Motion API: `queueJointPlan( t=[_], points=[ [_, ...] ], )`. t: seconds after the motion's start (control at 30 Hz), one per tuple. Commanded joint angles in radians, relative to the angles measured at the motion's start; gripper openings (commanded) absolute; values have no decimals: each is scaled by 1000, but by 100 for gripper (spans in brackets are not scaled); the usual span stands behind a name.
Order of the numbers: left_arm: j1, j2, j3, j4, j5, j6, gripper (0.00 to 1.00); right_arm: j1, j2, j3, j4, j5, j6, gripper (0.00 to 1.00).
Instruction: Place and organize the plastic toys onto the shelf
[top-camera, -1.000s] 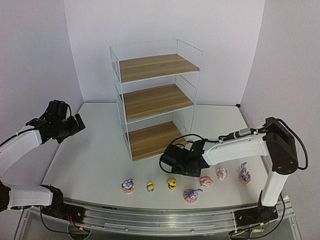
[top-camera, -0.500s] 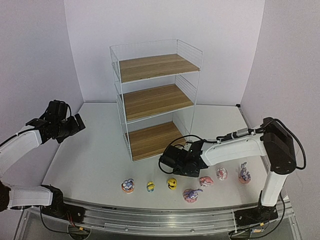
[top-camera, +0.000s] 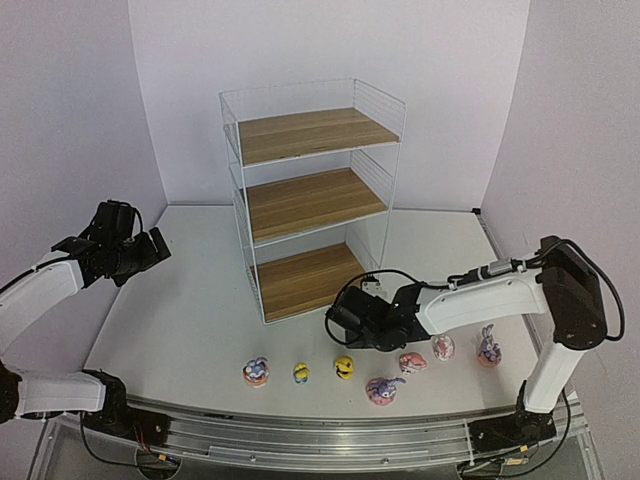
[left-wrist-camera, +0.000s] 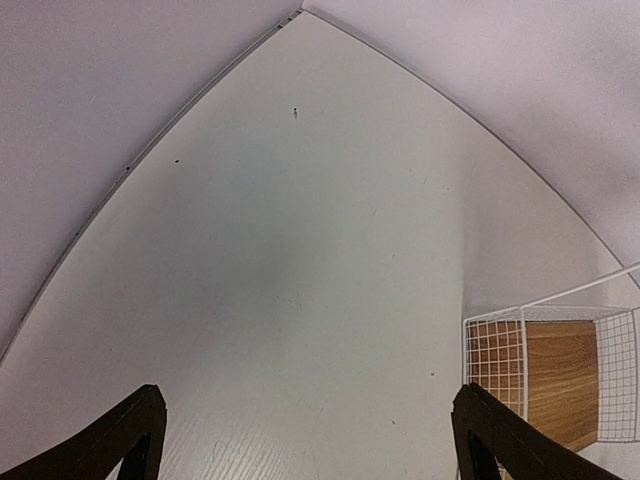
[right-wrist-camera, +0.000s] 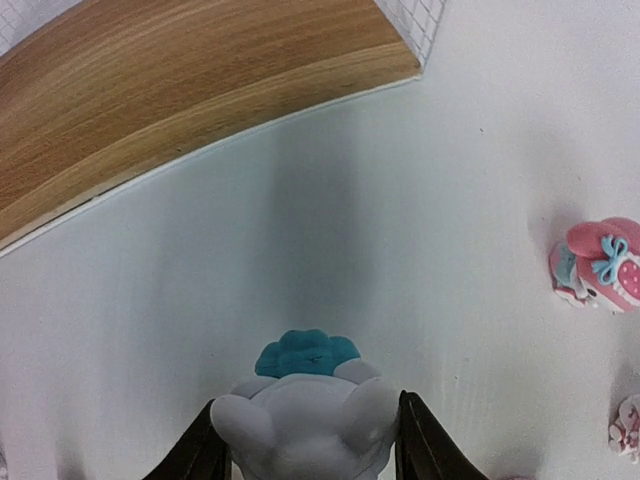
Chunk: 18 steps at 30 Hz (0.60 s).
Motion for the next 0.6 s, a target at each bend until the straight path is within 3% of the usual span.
queueJointPlan(
  t=[0.0,0.57],
  points=[
    [2,-10,-2,17,-3,16,100,-40,-84,-39,301,-96,-290,23],
    [1,4,-3,15,-6,17,100,-207,113,139,473,-139,-538,22]
  ],
)
